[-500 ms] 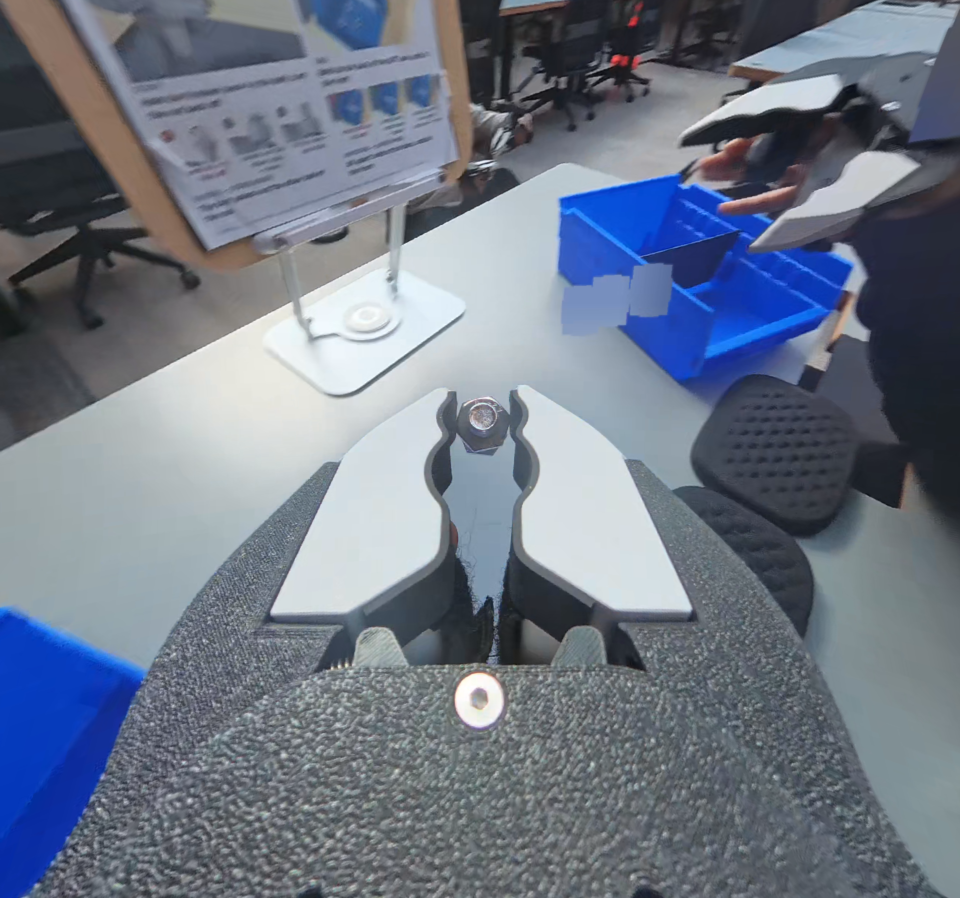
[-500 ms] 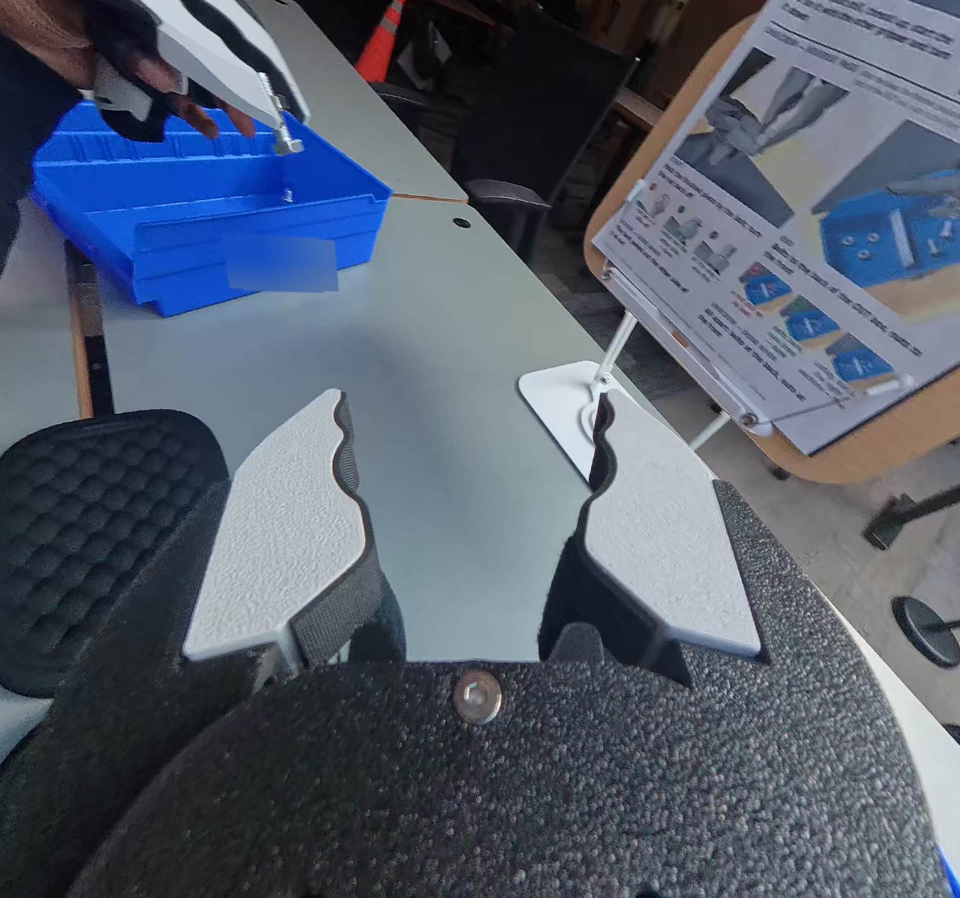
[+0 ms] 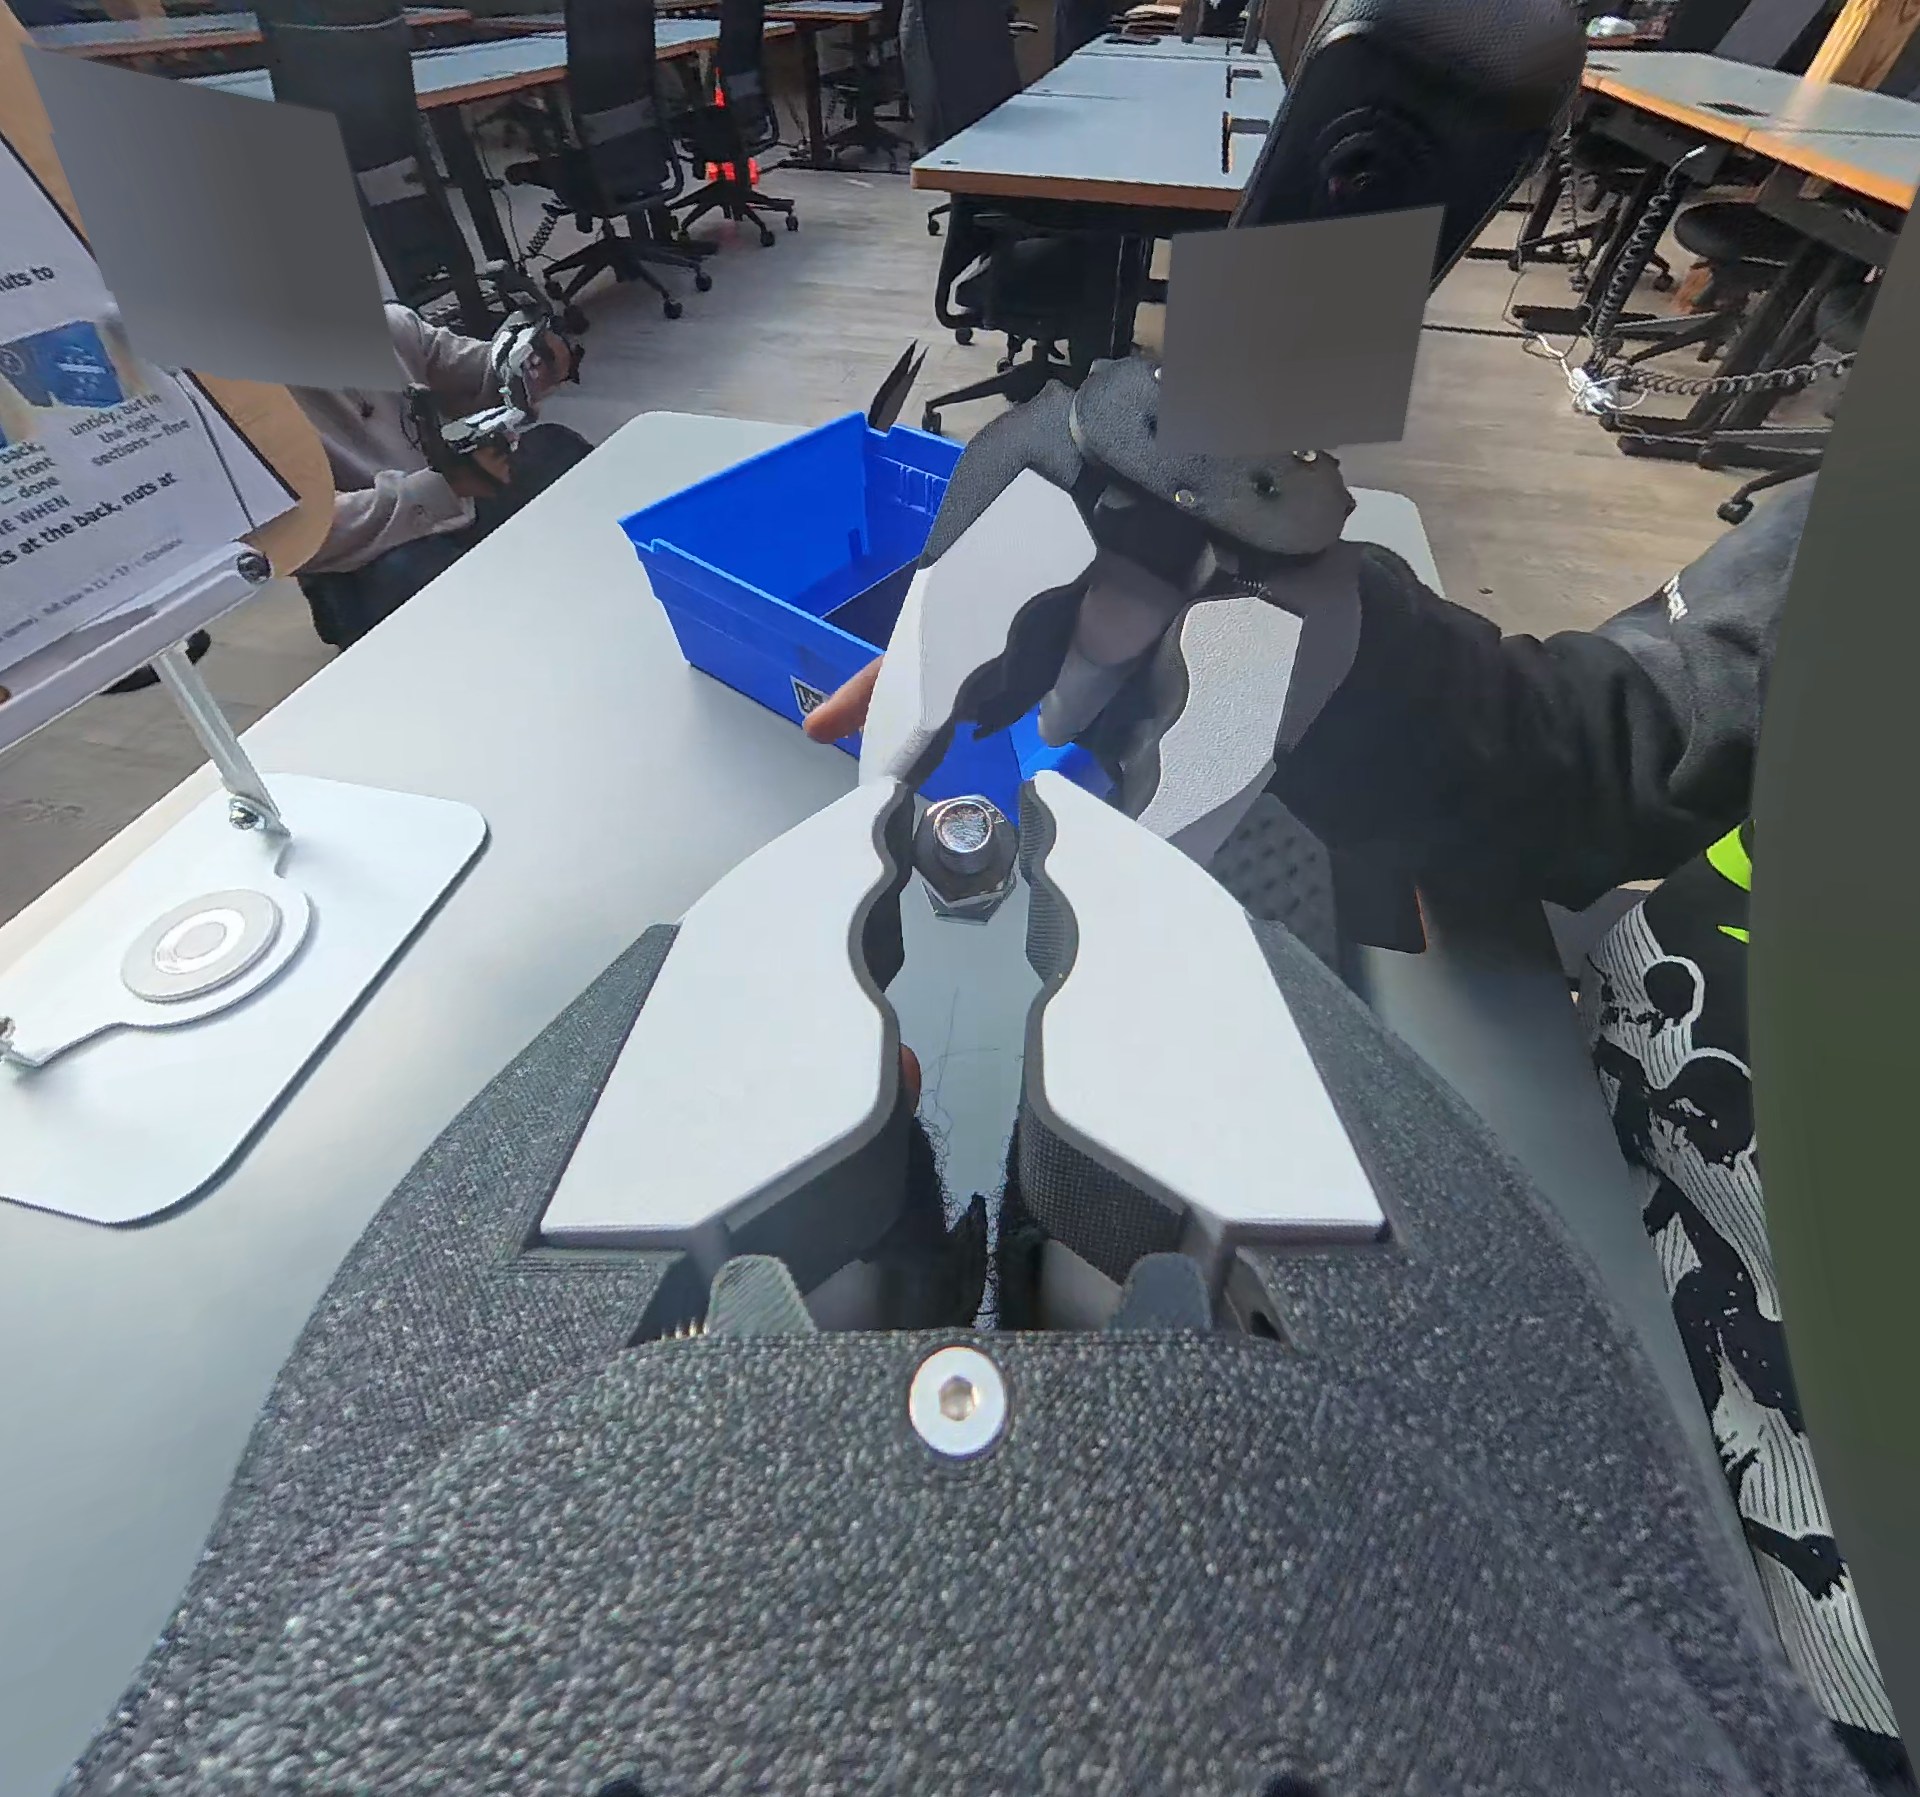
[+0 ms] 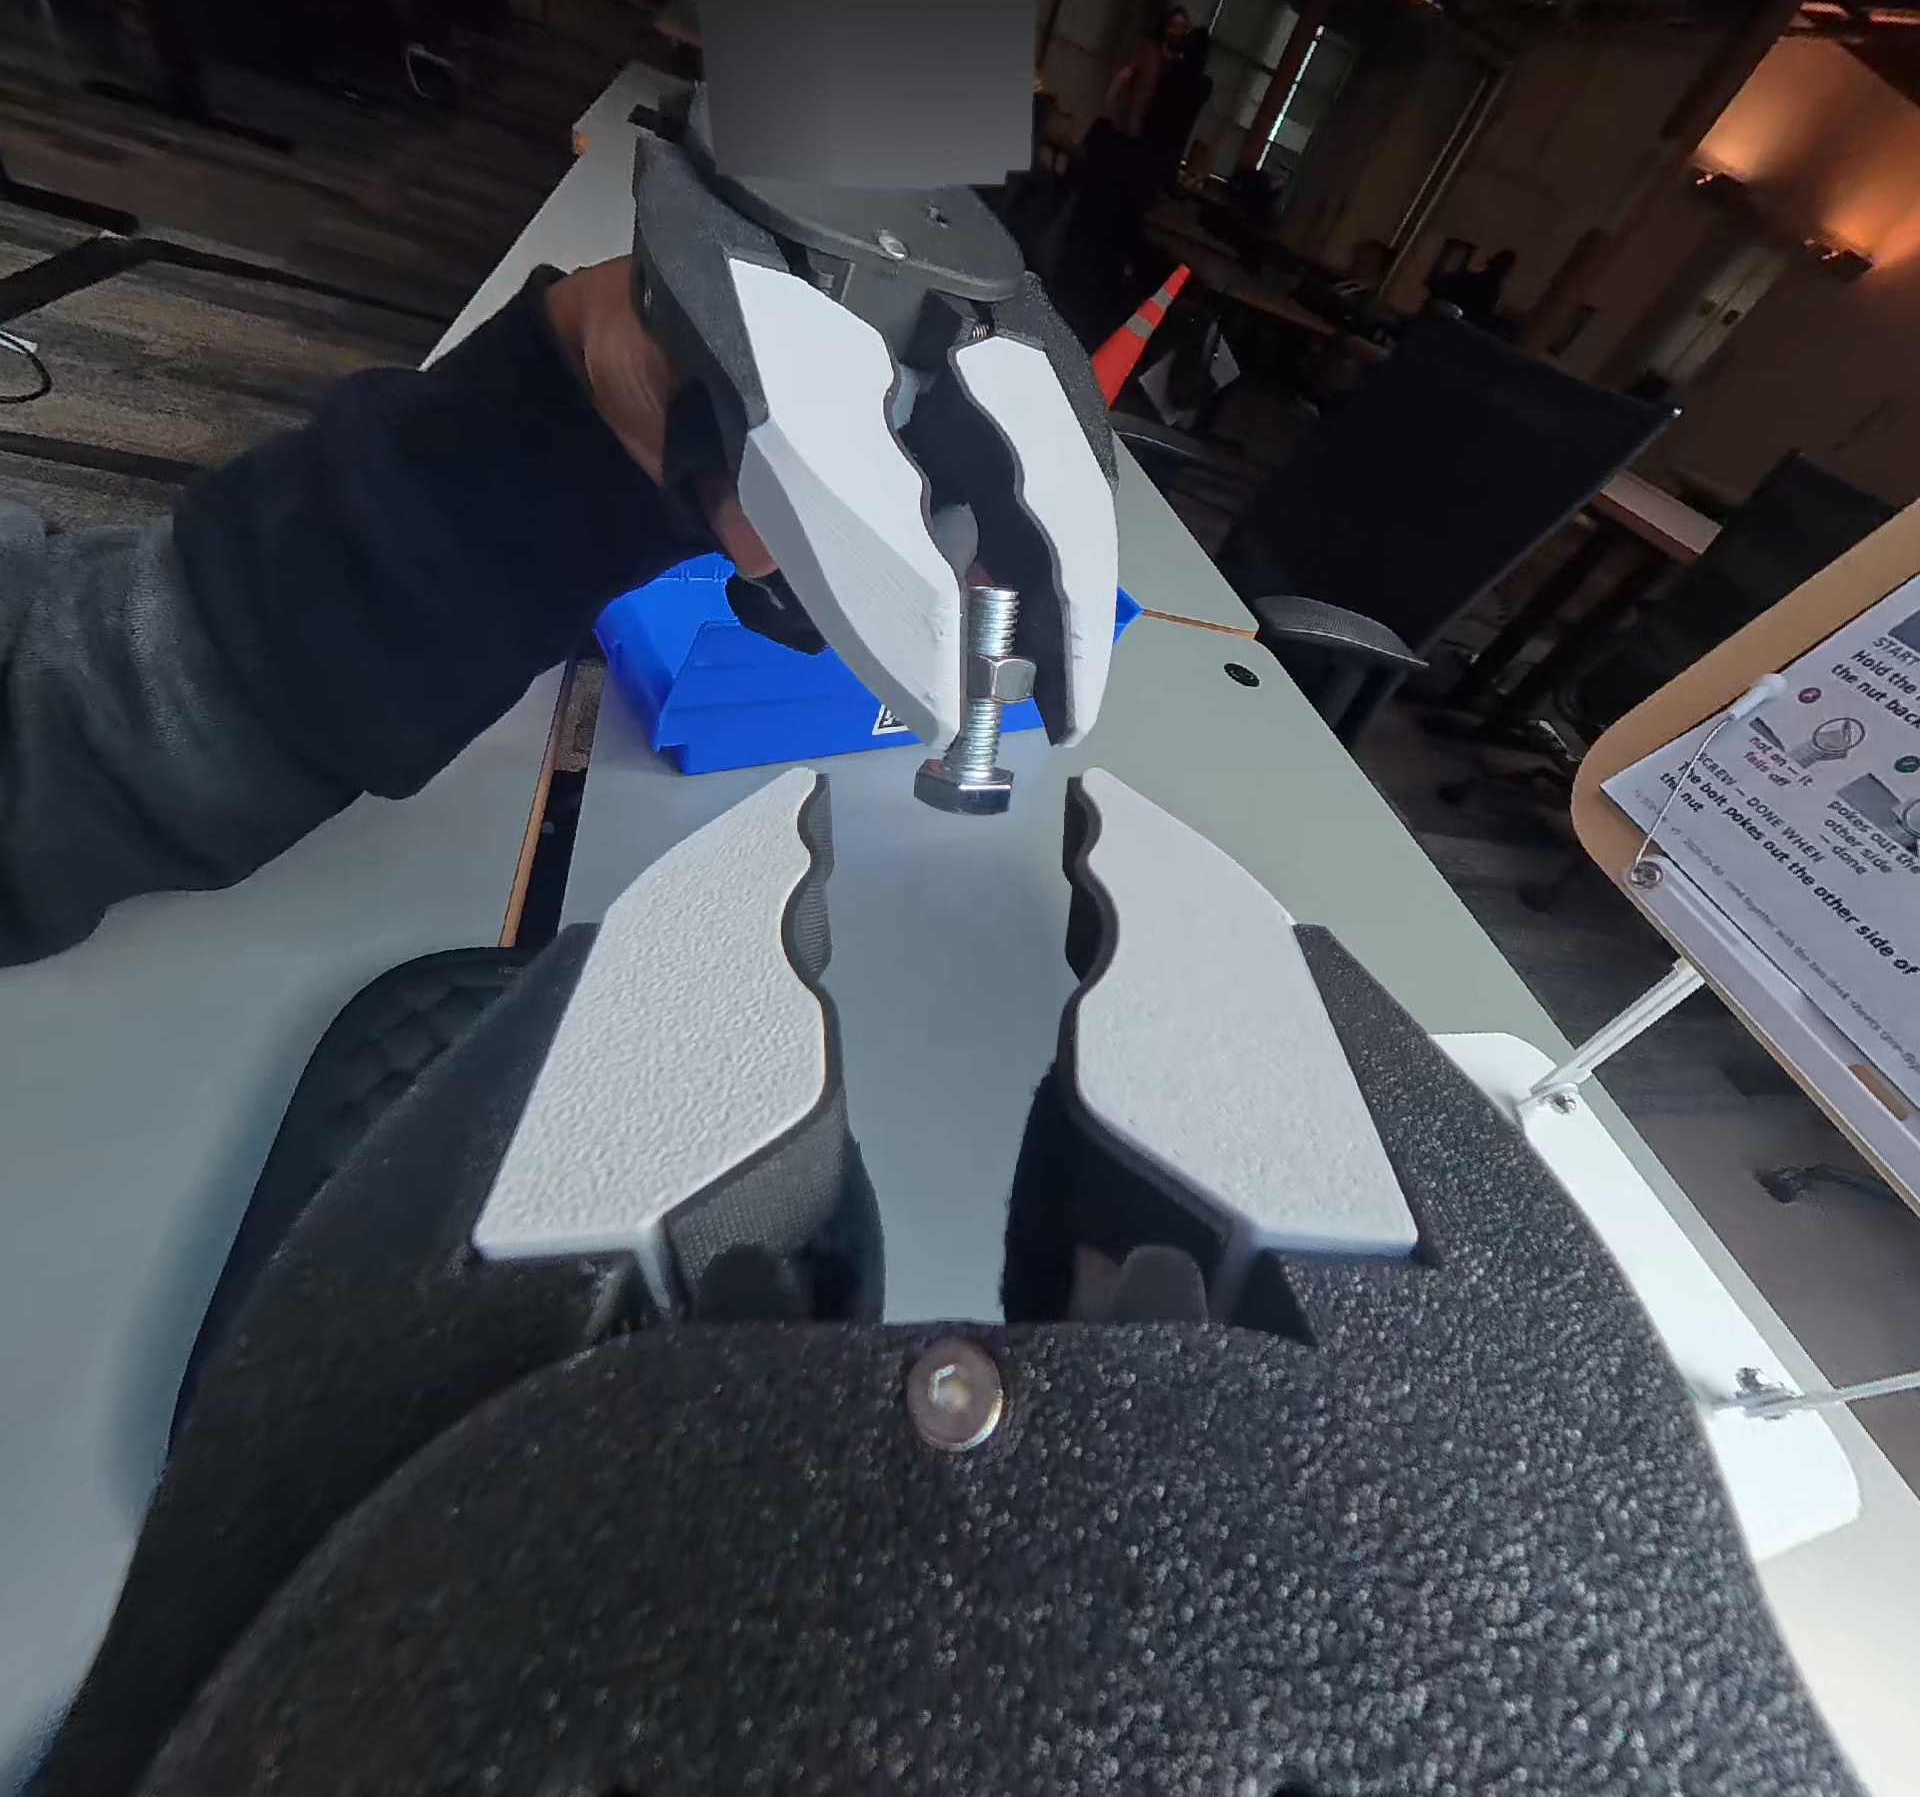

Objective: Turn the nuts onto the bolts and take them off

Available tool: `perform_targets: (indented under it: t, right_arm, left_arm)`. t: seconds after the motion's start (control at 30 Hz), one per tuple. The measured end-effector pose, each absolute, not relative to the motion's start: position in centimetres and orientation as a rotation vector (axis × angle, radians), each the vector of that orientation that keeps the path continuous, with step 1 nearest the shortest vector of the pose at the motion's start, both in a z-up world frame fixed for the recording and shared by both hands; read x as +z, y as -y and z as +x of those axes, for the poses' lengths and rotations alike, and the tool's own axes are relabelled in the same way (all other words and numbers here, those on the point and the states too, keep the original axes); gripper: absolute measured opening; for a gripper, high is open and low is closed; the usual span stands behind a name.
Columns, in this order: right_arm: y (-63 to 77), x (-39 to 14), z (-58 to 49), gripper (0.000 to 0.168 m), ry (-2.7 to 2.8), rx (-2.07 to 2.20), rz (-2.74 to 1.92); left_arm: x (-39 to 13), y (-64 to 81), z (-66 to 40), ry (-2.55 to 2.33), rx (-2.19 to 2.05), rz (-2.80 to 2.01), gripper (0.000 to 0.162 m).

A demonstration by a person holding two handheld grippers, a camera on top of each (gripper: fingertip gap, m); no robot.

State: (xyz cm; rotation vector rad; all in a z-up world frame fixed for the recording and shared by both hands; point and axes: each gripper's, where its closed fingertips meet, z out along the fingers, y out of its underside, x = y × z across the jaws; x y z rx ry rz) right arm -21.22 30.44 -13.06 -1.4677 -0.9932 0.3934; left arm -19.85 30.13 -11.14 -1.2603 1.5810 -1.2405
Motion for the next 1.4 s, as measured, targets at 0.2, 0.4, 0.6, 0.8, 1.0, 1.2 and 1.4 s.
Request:
perform_targets:
  t: [0.2, 0.4, 0.6, 0.8, 1.0, 1.2, 1.4]
  right_arm:
    - [-30.7, -13.4, -21.5, 0.018, 0.986, 0.411, -1.475]
    - [-30.6, -12.2, -21.5, 0.017, 0.944, 0.45, -1.383]
    - [-30.4, -10.4, -21.1, 0.017, 0.858, 0.502, -1.289]
    - [-29.9, -9.5, -21.0, 0.017, 0.822, 0.597, -1.235]
    - [-29.9, -9.6, -20.8, 0.018, 0.816, 0.638, -1.254]
    - [-29.3, -10.0, -17.2, 0.037, 0.839, 0.597, -1.4]
    - [-28.3, -8.9, -17.0, 0.029, 0.817, 0.638, -1.409]
  left_arm:
    - [-11.0, -29.5, -19.6, -1.593, -1.266, -1.24, 0.019]
    - [-9.5, -29.2, -19.4, -1.515, -1.337, -1.188, 0.02]
    - [-8.9, -29.3, -19.0, -1.458, -1.379, -1.183, 0.043]
    - [-8.5, -28.9, -18.8, -1.445, -1.43, -1.126, 0.027]
    - [-8.2, -28.9, -18.8, -1.439, -1.401, -1.079, 0.016]
    - [-10.3, -29.2, -18.5, -1.545, -1.312, -1.138, 0.016]
    - [-12.0, -28.0, -17.1, -1.649, -1.271, -1.153, 0.016]
